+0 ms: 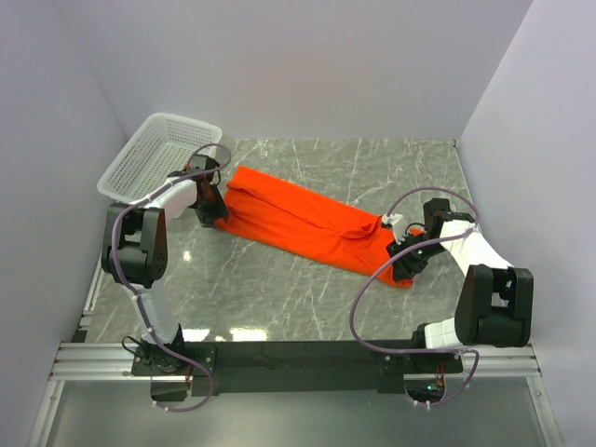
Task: Fold and stack the t-shirts
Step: Fold the tshirt
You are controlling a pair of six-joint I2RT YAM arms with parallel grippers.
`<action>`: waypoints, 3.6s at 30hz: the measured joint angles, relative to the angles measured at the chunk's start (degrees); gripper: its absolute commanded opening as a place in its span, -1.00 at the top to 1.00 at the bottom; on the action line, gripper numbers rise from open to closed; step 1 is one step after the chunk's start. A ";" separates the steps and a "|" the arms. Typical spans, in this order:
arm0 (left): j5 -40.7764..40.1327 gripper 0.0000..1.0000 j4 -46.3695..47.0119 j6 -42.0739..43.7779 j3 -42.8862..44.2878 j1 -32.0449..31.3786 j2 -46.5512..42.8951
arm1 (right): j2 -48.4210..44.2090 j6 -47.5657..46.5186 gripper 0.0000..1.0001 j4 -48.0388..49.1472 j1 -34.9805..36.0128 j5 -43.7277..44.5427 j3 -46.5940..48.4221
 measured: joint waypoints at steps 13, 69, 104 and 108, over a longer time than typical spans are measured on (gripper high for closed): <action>-3.76 0.74 -0.52 -0.83 2.40 0.00 5.01 | 0.94 -0.20 0.44 -0.04 0.00 -0.70 0.00; 5.33 -0.19 2.56 0.70 -2.78 1.68 -17.66 | 25.64 3.48 0.82 -6.10 15.28 -6.71 27.74; 6.84 -0.25 13.94 3.10 -22.97 5.05 -29.44 | 18.14 29.97 -0.29 4.57 -9.90 6.03 24.33; 6.49 -0.25 15.39 2.19 -22.97 5.05 -28.63 | 21.70 32.94 -0.26 6.34 -11.13 6.19 24.92</action>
